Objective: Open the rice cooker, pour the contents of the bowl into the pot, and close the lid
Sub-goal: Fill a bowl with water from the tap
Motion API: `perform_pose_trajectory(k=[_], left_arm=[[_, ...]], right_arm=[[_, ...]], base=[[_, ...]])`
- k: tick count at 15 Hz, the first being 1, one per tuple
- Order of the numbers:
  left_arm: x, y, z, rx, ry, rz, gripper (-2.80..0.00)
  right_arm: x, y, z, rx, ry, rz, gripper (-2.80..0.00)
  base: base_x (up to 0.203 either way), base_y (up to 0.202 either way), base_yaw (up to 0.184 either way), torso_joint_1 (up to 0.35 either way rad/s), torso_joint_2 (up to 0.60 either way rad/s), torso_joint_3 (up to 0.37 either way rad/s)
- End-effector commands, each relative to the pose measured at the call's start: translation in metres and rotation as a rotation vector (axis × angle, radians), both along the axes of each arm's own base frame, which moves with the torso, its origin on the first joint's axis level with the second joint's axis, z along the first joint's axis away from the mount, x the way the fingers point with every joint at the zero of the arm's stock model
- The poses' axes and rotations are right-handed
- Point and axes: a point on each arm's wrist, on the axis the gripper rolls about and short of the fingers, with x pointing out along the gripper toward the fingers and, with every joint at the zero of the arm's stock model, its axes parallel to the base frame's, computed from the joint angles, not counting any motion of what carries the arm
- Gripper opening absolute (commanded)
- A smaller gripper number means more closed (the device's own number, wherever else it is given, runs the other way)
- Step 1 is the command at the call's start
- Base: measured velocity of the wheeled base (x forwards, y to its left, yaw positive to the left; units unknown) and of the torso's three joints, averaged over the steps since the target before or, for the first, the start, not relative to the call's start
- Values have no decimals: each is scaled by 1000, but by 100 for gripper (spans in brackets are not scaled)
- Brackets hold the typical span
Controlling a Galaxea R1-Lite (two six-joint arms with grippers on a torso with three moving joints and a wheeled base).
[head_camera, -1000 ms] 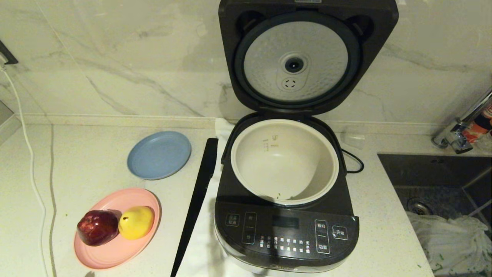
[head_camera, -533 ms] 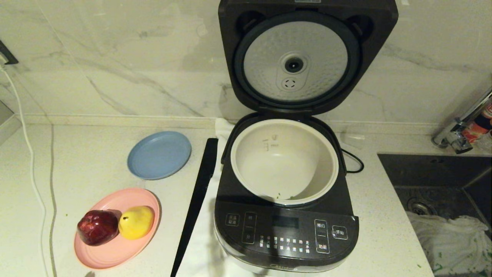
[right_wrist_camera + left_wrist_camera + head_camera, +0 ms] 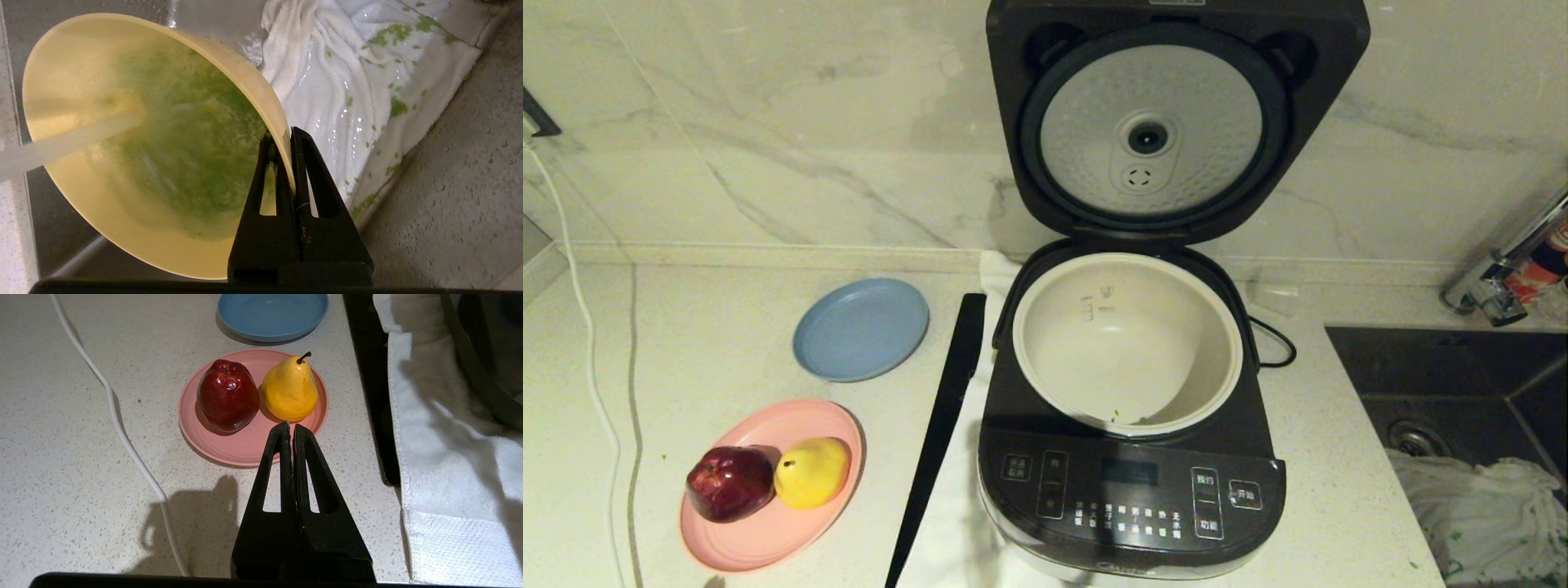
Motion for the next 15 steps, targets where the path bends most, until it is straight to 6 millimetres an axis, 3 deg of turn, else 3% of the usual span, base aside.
perform_pose_trajectory(k=[1,4,7,12,15], left_arm=[[1,0,-3,1,8,-1,-280],[1,0,-3,1,8,0,-280],[1,0,-3,1,8,0,-280],[1,0,-2,1,7,0,-280],[1,0,-2,1,7,0,-280]], right_arm=[[-4,5,9,5,0,3,-280],[-11,23,19,23,6,39,-280],[-14,60,34,9,24,129,-280],[-9,148,76,-54,5,315,-280],[-9,210,99,-119,-2,448,-280]], base=[[0,0,0,0,0,0],[0,0,0,0,0,0],[0,0,0,0,0,0],[0,0,0,0,0,0],[0,0,0,0,0,0]])
